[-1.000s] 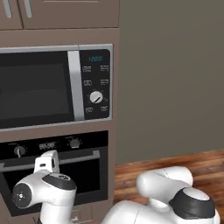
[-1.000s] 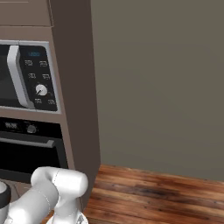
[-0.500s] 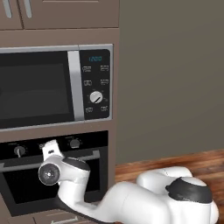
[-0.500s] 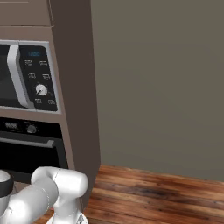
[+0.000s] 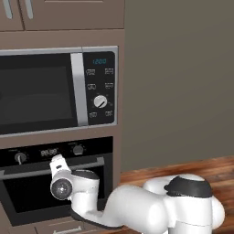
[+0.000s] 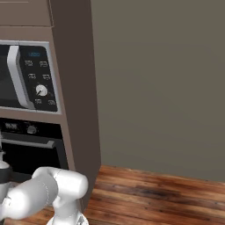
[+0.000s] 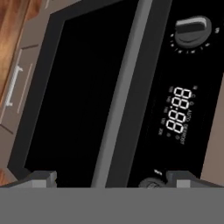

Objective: Take the fish from the oven and place it on the plate on the counter.

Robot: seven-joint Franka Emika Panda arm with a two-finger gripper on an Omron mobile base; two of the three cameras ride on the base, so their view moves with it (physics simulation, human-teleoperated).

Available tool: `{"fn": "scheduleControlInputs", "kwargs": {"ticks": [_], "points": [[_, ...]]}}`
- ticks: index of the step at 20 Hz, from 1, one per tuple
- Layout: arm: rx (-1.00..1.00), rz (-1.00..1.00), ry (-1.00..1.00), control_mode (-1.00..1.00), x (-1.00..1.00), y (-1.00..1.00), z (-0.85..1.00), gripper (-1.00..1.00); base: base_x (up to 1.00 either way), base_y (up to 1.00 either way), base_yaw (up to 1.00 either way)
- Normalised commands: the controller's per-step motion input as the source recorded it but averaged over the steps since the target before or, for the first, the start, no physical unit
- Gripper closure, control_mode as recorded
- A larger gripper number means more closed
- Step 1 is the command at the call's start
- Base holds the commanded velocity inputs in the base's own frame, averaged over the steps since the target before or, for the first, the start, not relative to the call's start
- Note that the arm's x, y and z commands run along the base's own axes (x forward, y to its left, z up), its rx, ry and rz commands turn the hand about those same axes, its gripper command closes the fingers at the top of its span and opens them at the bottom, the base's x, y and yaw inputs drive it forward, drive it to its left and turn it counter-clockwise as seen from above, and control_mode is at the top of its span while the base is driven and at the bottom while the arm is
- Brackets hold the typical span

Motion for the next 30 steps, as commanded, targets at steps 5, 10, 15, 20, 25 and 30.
{"fn": "scheduleControlInputs", "kwargs": {"ticks": [5,10,15,20,25,30], "points": [[0.00,0.00,0.00,-1.00,0.03,0.27,-0.30,-1.00,0.00,0.00,0.00],[0.00,-0.03,0.00,-1.00,0.07,0.25,-0.04,-1.00,0.00,0.00,0.00],[0.00,-0.05,-0.01,-1.00,0.00,0.03,0.01,-1.00,0.00,0.00,0.00],[0.00,-0.04,-0.03,-1.00,0.21,-0.01,0.00,-1.00,0.00,0.00,0.00],[0.00,-0.04,-0.02,-1.00,0.16,0.00,0.00,-1.00,0.00,0.00,0.00],[0.00,-0.06,-0.01,-1.00,0.16,0.00,0.00,-1.00,0.00,0.00,0.00]]}}
